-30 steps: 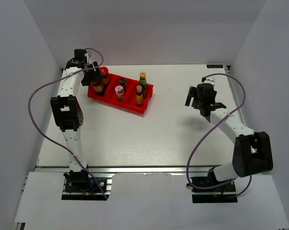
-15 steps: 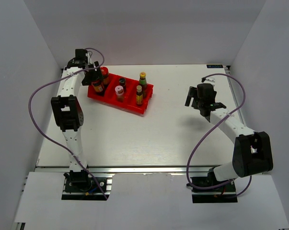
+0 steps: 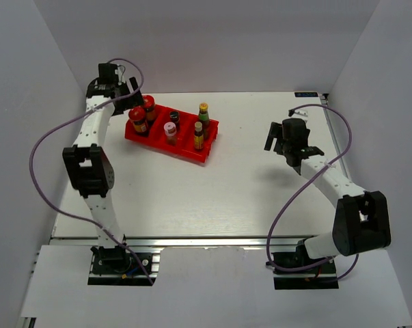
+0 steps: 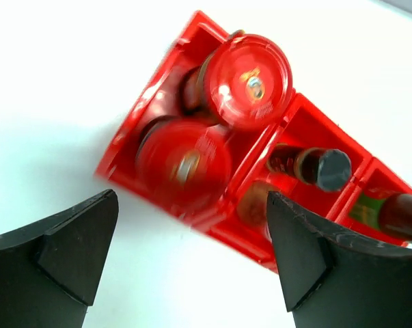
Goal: Organize the condiment bottles
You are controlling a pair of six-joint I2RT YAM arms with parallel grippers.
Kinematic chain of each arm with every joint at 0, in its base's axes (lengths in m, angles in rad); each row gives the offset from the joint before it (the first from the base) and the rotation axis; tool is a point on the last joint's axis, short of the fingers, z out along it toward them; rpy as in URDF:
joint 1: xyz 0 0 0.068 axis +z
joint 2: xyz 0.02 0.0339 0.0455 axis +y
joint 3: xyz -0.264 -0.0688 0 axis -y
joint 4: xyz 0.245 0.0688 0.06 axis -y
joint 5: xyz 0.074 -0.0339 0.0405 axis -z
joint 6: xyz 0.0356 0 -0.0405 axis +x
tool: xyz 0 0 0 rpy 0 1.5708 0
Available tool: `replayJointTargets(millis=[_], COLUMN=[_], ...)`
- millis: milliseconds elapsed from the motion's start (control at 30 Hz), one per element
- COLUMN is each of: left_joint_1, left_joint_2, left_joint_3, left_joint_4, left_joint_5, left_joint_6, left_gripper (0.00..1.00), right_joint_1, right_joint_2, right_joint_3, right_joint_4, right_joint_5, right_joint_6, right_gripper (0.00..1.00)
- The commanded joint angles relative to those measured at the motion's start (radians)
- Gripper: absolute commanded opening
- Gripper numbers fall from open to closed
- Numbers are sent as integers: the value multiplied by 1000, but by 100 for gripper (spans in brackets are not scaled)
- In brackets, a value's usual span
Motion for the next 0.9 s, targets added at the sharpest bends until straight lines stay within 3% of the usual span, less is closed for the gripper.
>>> replayJointTargets(millis=[0, 133, 233, 300, 367, 467, 633, 867], left_joint_1=[-5, -5, -7, -7, -7, -5, -7, -7], left_joint_2=[-287, -708, -954, -1037, -1109, -1152, -1150, -1042], left_joint_3=[-158, -642, -919, -1009, -1073, -1083, -1067, -1032], left_joint_4=[56, 179, 248, 248, 185, 152, 157, 145], left_joint_5=[-157, -336, -439, -471, -539, -642, -732, -720], left_joint_6=[-84, -243, -375, -426, -534, -575, -557, -540], left_gripper=[98, 98, 98, 98, 98, 98, 98, 98], right_joint_1=[-3, -3, -3, -3, -3, -2, -3, -3], right_joint_2=[-67, -88, -91, -76, -59, -48, -71, -197], right_joint_3=[4, -8, -5, 12, 36, 58, 37, -65], right_joint_4=[24, 20, 12, -19, -43, -80, -63, 70], right_joint_5=[7, 18, 27, 46, 88, 112, 55, 49], right_joint_6=[-4, 15, 24, 27, 41, 52, 75, 70], right_gripper=[89, 89, 89, 89, 89, 89, 89, 89])
